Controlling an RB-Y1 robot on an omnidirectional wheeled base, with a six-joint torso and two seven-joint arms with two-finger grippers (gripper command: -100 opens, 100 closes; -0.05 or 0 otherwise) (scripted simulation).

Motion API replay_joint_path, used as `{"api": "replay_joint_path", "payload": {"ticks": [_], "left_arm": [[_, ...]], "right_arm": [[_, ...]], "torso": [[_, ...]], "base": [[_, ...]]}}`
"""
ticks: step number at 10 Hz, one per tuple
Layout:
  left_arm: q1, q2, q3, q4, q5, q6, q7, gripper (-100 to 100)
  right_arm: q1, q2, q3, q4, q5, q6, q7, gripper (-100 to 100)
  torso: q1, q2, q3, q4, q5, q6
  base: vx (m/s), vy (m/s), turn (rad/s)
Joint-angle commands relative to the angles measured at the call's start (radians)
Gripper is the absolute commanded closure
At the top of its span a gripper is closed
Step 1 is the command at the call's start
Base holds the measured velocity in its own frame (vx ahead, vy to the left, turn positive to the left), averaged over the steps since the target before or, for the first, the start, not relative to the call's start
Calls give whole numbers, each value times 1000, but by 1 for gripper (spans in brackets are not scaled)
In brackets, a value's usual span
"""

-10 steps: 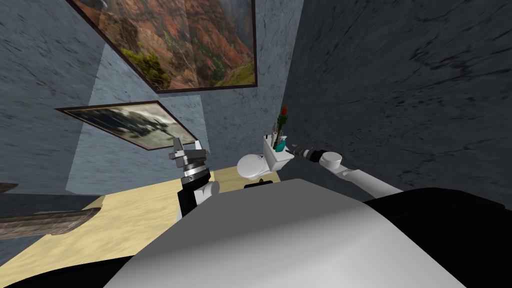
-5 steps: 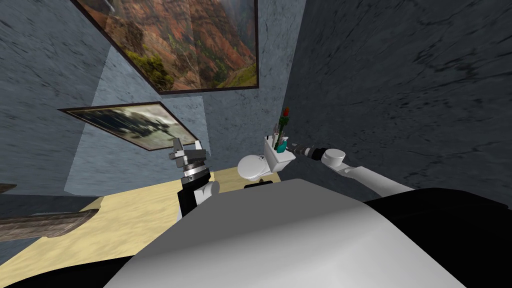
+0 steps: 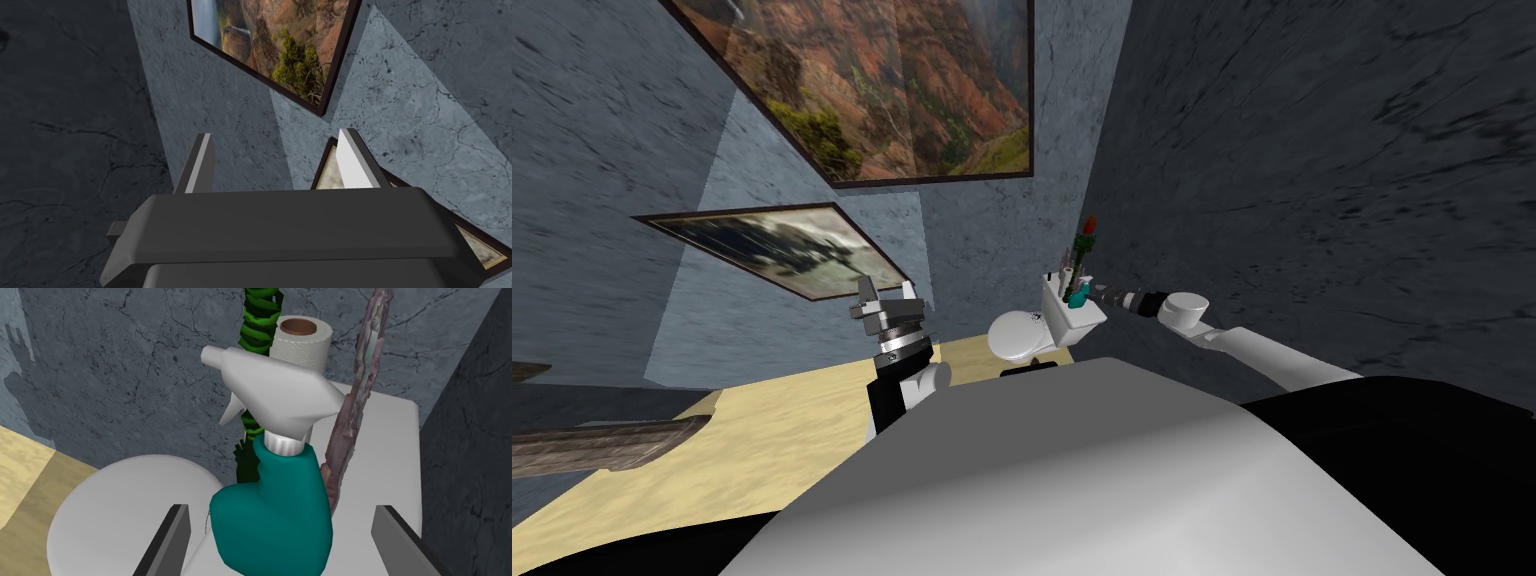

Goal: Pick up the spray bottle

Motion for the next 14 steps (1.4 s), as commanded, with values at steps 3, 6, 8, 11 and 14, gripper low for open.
{"api": "replay_joint_path", "payload": {"ticks": [3, 6, 8, 11, 14], "left_arm": [[0, 0, 0, 0, 0, 0, 0, 0], [0, 0, 0, 0, 0, 0, 0, 0], [0, 0, 0, 0, 0, 0, 0, 0], [0, 0, 0, 0, 0, 0, 0, 0], [0, 0, 0, 0, 0, 0, 0, 0]], "right_arm": [[-77, 78, -4, 67, 81, -9, -47, -100], [-137, 102, -4, 122, 139, -9, -47, -100], [-186, 188, -9, 174, 211, -18, -94, -100], [-272, 204, -9, 244, 278, -18, -94, -100], [-372, 305, -13, 331, 389, -27, -140, -100]], "torso": [[-8, 5, 3, 1, -1, 1], [-28, 8, 6, 5, 1, 11], [-43, 9, 8, 7, 2, 13], [-60, 9, 9, 9, 2, 19], [-80, 10, 10, 11, 1, 22]], "base": [[-75, -71, 30], [-26, -31, -17], [-91, -131, 40], [-37, -25, -15], [-91, -113, 32]]}}
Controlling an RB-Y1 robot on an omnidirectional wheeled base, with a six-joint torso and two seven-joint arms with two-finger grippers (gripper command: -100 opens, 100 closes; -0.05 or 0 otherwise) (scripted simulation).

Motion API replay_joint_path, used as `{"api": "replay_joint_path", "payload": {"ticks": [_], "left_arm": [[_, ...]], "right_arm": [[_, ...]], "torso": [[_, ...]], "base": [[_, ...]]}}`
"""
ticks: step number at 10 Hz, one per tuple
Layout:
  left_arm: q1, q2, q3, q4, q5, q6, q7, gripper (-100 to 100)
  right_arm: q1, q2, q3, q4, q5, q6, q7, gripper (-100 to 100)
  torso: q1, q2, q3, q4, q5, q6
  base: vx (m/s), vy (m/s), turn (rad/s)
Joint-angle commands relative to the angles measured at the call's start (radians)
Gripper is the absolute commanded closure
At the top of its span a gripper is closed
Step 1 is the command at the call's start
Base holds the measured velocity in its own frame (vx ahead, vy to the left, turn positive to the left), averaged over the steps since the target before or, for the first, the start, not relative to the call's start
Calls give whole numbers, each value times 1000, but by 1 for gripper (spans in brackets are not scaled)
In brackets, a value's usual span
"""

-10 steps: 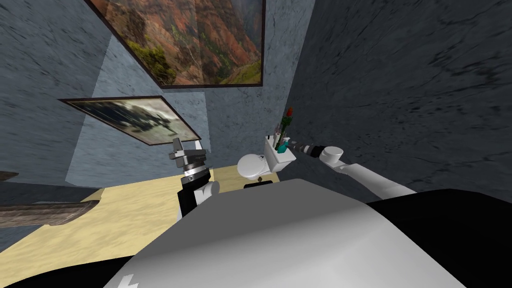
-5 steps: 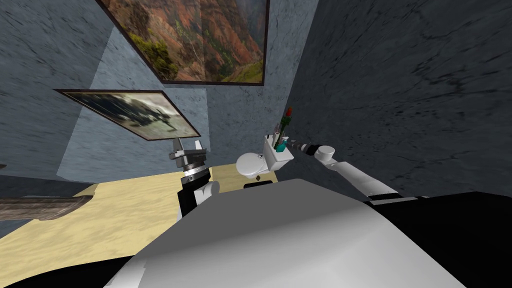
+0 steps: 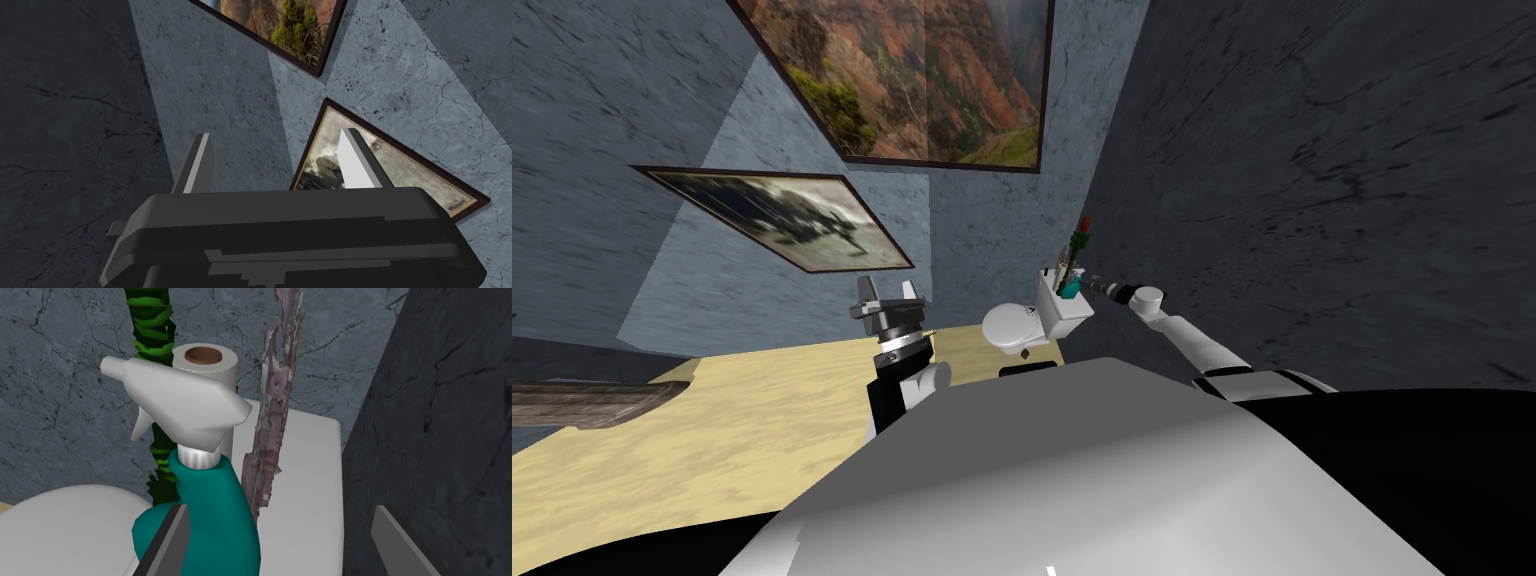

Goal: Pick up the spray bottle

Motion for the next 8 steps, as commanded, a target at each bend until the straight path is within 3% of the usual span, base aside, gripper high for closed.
{"api": "replay_joint_path", "payload": {"ticks": [1, 2, 3, 6, 7, 8], "left_arm": [[0, 0, 0, 0, 0, 0, 0, 0], [0, 0, 0, 0, 0, 0, 0, 0], [0, 0, 0, 0, 0, 0, 0, 0], [0, 0, 0, 0, 0, 0, 0, 0], [0, 0, 0, 0, 0, 0, 0, 0], [0, 0, 0, 0, 0, 0, 0, 0]], "right_arm": [[-50, 14, -4, 50, 48, 2, 2, -100], [-85, 65, -9, 90, 76, -7, -43, -100], [-119, 98, -9, 125, 107, -7, -45, -100], [-197, 116, -9, 181, 187, -7, -45, -100], [-232, 168, -13, 222, 226, -16, -92, -100], [-263, 196, -13, 254, 251, -16, -92, -100]], "torso": [[0, 0, 0, 0, 0, 0], [-2, -4, -2, 0, 2, 0], [-9, -3, -1, 0, 0, 0], [-17, -5, -3, -1, -4, 3], [-16, -8, -4, -2, -3, 3], [-22, -4, -3, -1, -5, 3]], "base": [[-13, -2, -31], [-63, -108, -7], [-103, -147, 41], [-38, -28, -5], [-96, -104, 11], [-125, -149, 31]]}}
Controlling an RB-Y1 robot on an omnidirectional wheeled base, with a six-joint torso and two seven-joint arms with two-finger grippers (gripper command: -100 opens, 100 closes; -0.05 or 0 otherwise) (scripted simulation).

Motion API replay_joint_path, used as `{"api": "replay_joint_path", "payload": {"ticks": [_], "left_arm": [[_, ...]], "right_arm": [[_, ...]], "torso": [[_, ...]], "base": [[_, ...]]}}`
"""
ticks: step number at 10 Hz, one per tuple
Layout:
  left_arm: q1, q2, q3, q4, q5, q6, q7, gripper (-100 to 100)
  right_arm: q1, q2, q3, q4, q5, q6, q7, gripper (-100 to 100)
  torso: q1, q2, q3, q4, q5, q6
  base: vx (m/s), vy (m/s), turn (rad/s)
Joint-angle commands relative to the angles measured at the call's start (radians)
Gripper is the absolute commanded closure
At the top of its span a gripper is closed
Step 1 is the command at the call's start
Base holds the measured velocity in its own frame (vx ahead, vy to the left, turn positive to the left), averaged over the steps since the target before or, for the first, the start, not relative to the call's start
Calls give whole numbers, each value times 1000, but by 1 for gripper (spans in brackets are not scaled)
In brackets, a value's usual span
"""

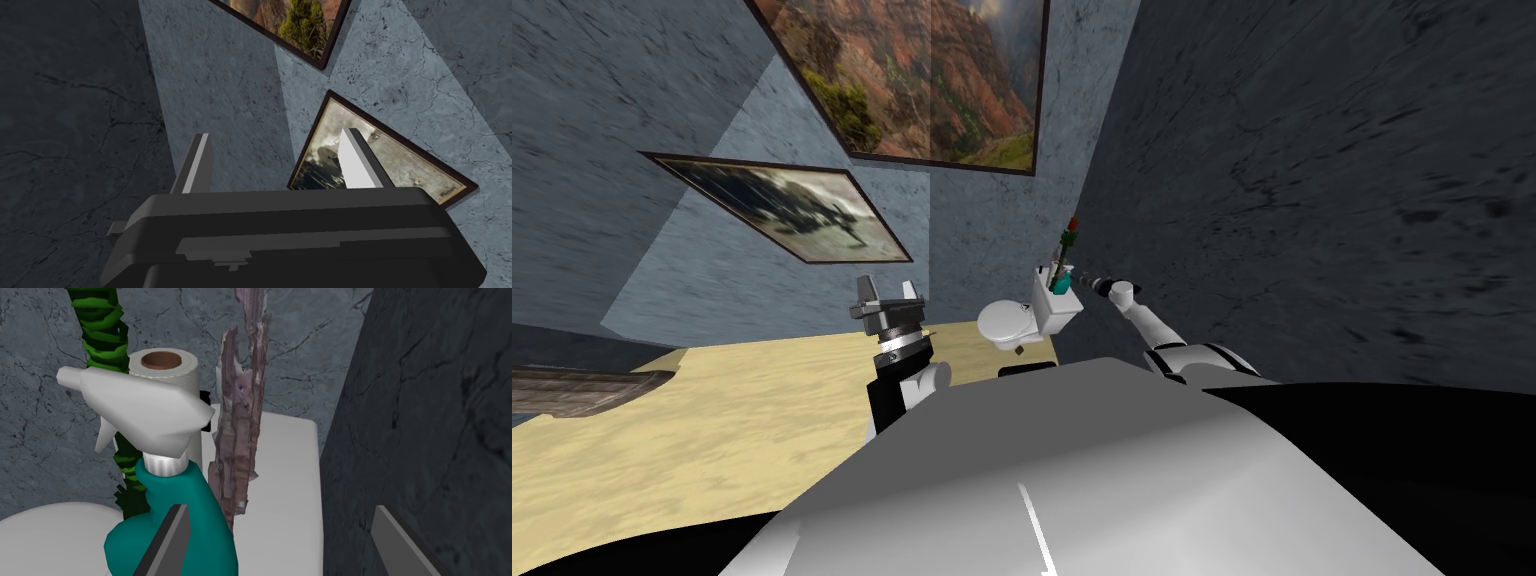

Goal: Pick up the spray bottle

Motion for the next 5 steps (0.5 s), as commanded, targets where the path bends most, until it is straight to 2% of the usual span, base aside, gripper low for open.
{"api": "replay_joint_path", "payload": {"ticks": [1, 2, 3, 4, 5], "left_arm": [[0, 0, 0, 0, 0, 0, 0, 0], [0, 0, 0, 0, 0, 0, 0, 0], [0, 0, 0, 0, 0, 0, 0, 0], [0, 0, 0, 0, 0, 0, 0, 0], [0, 0, 0, 0, 0, 0, 0, 0]], "right_arm": [[-50, 42, -2, 50, 50, -2, -7, -100], [-84, 42, -2, 69, 78, -2, -7, -100], [-87, 42, -2, 69, 92, -2, -7, -100], [-136, 94, -6, 127, 123, -11, -41, -100], [-163, 116, -6, 145, 161, -11, -54, -100]], "torso": [[0, 0, 0, 0, 0, 0], [1, -3, -2, -1, -1, 0], [3, -7, -4, -2, 0, 0], [5, -9, -5, -2, 1, 0], [1, -6, -4, -2, -1, -2]], "base": [[-58, -76, 19], [-13, -10, -9], [8, 15, -9], [-93, -84, -7], [-105, -122, 42]]}}
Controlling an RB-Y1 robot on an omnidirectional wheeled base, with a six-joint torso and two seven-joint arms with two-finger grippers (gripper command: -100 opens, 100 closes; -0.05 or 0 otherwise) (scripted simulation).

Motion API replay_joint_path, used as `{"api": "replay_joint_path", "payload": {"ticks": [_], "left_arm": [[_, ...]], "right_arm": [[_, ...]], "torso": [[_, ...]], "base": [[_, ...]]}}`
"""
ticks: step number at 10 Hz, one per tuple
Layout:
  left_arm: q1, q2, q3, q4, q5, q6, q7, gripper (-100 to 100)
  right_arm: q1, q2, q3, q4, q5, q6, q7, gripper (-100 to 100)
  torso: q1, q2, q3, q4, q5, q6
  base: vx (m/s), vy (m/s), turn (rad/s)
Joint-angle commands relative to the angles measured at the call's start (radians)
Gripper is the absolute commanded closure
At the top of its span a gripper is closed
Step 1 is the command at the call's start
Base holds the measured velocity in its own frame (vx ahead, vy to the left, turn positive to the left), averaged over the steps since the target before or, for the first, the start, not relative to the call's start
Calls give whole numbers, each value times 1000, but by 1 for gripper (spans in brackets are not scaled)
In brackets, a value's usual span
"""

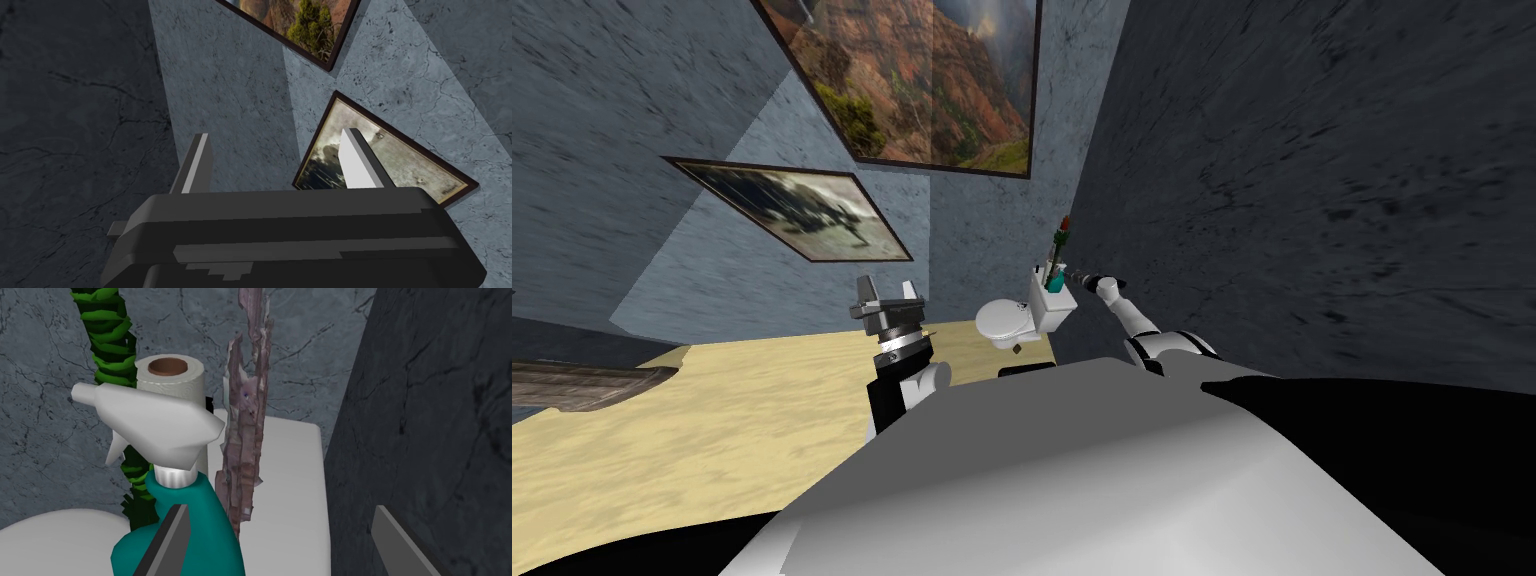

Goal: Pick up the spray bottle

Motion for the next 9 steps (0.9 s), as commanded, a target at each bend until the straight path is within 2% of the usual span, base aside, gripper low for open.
{"api": "replay_joint_path", "payload": {"ticks": [1, 2, 3, 4, 5, 6, 7, 9], "left_arm": [[0, 0, 0, 0, 0, 0, 0, 0], [0, 0, 0, 0, 0, 0, 0, 0], [0, 0, 0, 0, 0, 0, 0, 0], [0, 0, 0, 0, 0, 0, 0, 0], [0, 0, 0, 0, 0, 0, 0, 0], [0, 0, 0, 0, 0, 0, 0, 0], [0, 0, 0, 0, 0, 0, 0, 0], [0, 0, 0, 0, 0, 0, 0, 0]], "right_arm": [[-50, 50, -5, 50, 50, 1, 7, -100], [-71, 51, -5, 62, 82, 1, 7, -100], [-82, 51, -5, 71, 82, 1, 7, -100], [-120, 98, -9, 105, 138, -8, -40, -100], [-157, 129, -9, 149, 153, -8, -40, -100], [-187, 152, -9, 171, 200, -8, -40, -100], [-212, 152, -9, 190, 221, -8, -40, -100], [-219, 152, -9, 194, 221, -8, -40, -100]], "torso": [[0, 0, 0, 0, 0, 0], [1, -1, -1, 0, 0, 0], [4, -4, -2, -1, 1, 0], [6, -6, -3, -1, 1, 0], [5, -7, -4, -2, 0, -2], [9, -10, -6, -3, 1, -4], [11, -11, -7, -3, 1, -5], [11, -12, -7, -3, 1, -4]], "base": [[-66, -84, 16], [-29, -37, -3], [0, 0, 0], [-40, -67, -29], [0, 0, 0], [-10, 7, 28], [0, 0, 0], [-3, 2, 9]]}}
